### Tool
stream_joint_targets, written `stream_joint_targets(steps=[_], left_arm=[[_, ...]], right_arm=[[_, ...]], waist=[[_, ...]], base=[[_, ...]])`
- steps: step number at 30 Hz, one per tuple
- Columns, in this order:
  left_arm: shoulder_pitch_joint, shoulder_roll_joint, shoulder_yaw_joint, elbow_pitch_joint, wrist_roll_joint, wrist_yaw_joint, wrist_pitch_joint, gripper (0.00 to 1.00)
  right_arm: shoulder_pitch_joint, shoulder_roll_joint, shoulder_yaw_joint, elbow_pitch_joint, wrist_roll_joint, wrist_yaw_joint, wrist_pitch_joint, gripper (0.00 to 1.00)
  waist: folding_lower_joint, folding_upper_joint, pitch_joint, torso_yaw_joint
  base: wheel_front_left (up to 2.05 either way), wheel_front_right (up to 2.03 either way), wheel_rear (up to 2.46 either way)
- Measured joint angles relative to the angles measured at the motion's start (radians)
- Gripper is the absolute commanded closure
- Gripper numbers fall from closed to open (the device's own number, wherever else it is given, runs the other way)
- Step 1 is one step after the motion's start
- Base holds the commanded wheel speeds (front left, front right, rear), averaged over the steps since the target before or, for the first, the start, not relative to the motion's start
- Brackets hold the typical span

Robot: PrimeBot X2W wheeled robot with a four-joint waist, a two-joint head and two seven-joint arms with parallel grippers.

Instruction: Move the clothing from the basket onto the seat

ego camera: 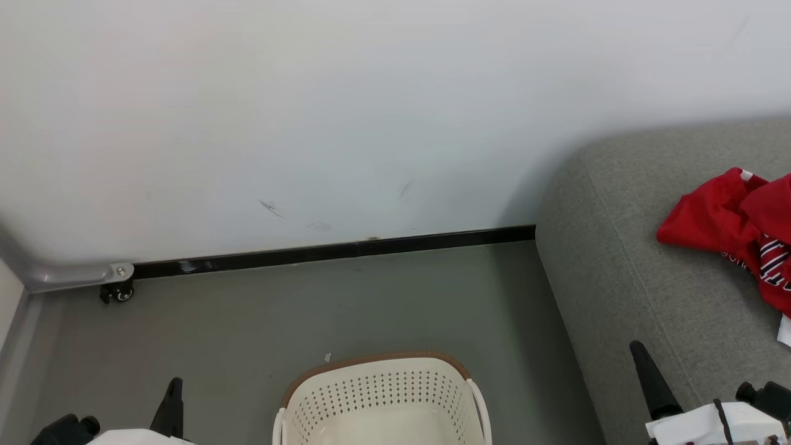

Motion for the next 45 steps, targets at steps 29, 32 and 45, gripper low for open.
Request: stream_joint_targets(steps=[29, 32, 45], left_arm=[[-0.042, -0.028, 0.067, -0.011, -0.388, -0.093, 0.088, 1.00], [-0.043, -0.032, 0.075, -0.011, -0.430, -0.103, 0.098, 1.00], [-0.057, -0.042, 0.098, -0.015, -0.564, -0.135, 0.132, 1.00]], right_arm=[[-0.074, -0.027, -0.026, 0.040, 0.453, 0.000, 0.084, 1.00], [-0.081, -0.030, -0.029, 0.041, 0.501, 0.000, 0.094, 1.00], [-0.101, -0.038, -0.036, 0.056, 0.658, 0.000, 0.119, 1.00]], waist=[[-0.0077, 0.0000, 0.026, 0.002], [-0.0077, 0.0000, 0.028, 0.003], [-0.0078, 0.0000, 0.033, 0.003]], base=[[0.00, 0.00, 0.00], [0.00, 0.00, 0.00], [0.00, 0.00, 0.00]])
